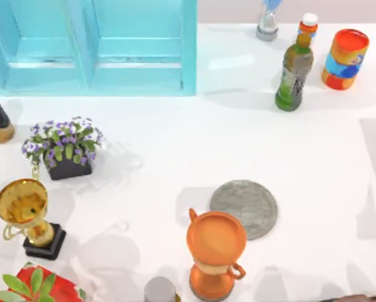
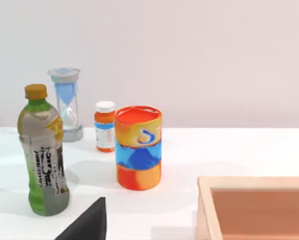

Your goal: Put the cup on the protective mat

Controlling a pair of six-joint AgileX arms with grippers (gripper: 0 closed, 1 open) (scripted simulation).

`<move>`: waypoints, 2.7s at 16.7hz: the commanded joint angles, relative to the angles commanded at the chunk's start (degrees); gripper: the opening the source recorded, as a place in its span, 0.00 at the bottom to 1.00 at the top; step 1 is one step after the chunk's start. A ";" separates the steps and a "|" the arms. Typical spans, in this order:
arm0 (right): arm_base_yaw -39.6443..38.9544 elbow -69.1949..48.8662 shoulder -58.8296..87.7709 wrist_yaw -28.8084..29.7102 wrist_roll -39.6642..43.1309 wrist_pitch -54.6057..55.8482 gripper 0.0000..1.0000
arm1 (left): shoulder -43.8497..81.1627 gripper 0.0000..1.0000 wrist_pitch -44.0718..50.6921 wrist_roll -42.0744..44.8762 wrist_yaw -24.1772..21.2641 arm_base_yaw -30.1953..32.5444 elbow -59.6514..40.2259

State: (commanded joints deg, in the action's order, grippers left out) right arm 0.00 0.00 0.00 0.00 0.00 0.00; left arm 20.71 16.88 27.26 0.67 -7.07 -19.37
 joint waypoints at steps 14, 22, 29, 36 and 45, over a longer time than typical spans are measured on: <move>0.00 0.00 0.00 0.00 0.00 0.00 1.00 | 57.24 1.00 42.64 70.77 -0.14 -16.14 -43.67; 0.00 0.00 0.00 0.00 0.00 0.00 1.00 | 72.88 1.00 53.32 90.88 -0.63 -19.87 -54.45; 0.00 0.00 0.00 0.00 0.00 0.00 1.00 | 72.98 1.00 52.28 90.75 -0.62 -19.65 -53.46; 0.00 0.00 0.00 0.00 0.00 0.00 1.00 | 78.17 1.00 34.70 90.94 -0.65 -19.86 -41.77; 0.00 0.00 0.00 0.00 0.00 0.00 1.00 | 79.56 0.85 30.31 91.22 -0.64 -20.10 -38.12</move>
State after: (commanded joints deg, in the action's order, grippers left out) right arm 0.00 0.00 0.00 0.00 0.00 0.00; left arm 100.27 47.19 118.48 0.03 -27.17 -57.49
